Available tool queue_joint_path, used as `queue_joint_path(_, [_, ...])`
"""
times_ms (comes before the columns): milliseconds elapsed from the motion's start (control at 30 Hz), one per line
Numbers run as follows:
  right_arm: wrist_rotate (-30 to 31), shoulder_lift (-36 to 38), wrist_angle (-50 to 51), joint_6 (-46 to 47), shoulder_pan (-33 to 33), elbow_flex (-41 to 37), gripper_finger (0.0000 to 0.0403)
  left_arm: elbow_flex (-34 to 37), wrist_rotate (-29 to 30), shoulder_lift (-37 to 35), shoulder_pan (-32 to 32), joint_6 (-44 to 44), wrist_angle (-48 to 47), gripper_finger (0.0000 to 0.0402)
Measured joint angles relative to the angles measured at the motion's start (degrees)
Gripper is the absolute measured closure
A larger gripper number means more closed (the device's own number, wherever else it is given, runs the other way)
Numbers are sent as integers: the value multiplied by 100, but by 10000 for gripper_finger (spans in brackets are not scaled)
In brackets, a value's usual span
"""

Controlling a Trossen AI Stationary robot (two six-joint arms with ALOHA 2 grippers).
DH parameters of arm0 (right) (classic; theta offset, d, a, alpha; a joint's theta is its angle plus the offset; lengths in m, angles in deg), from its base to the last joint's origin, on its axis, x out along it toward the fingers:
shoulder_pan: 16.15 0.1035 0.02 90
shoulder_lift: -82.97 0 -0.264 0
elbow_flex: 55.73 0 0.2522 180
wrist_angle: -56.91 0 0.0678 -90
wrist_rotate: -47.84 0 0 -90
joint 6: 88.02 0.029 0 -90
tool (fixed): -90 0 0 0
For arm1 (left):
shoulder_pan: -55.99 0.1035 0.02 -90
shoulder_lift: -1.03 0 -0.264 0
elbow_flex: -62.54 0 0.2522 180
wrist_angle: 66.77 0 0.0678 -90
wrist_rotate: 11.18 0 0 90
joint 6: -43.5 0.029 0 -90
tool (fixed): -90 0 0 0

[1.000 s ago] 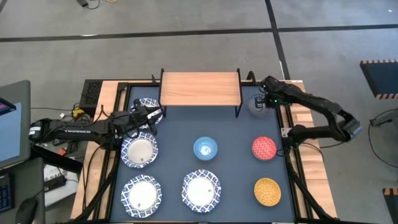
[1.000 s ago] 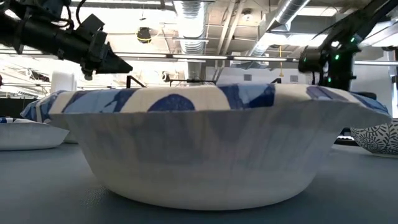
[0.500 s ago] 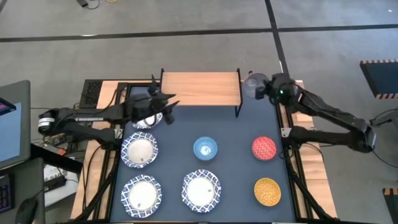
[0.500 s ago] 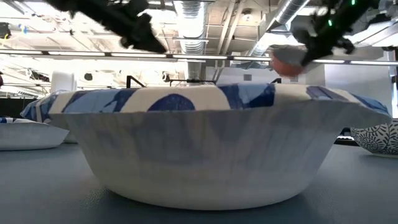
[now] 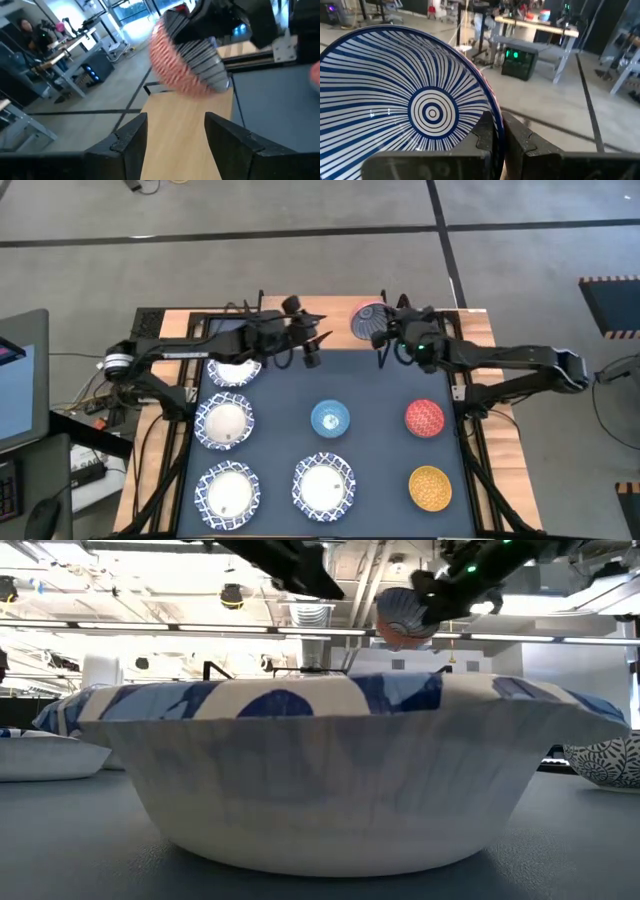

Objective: Place and stack bowls onto a shelf
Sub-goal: Put the dark blue patterned bowl on the shelf

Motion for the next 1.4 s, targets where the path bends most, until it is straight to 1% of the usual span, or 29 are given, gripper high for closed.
queue_joint_path(67, [126,-285,-395,-182,37,0,363,-208,128,255,0,166,-10,217])
queue_joint_path(133, [131,-496,-725,-392,41,2,363,-380,353,461,-2,335,33,217])
queue_joint_path(267, [137,-845,-1219,-901,145,2,363,-586,754,698,-2,663,50,217])
queue_joint_path(400, [29,-1090,-1371,-1253,216,141,363,-621,671,754,-4,694,160,218])
queue_joint_path(500, [-179,-1254,-1375,-1860,268,324,362,-621,497,754,1,697,205,228])
queue_joint_path(600, [-264,-1408,-1427,-2444,396,501,356,-621,603,754,24,711,161,252])
queue_joint_path(767, [284,-1596,-1460,-3230,573,770,352,-630,885,748,24,702,42,311])
queue_joint_path(933, [545,-1661,-1544,-3587,679,855,350,-630,1000,752,31,759,-41,369])
queue_joint_path(1100, [576,-1657,-1496,-3766,741,855,346,-630,1118,753,21,907,-58,389])
queue_joint_path(1200, [791,-1660,-1442,-3774,791,861,330,-628,1268,756,15,1113,-65,394])
queue_joint_path(1267, [804,-1608,-1187,-3697,815,913,309,-628,1356,756,15,1273,-86,397])
queue_joint_path(1400, [416,-1250,-256,-3288,850,1157,252,-617,1522,705,66,1503,-270,401])
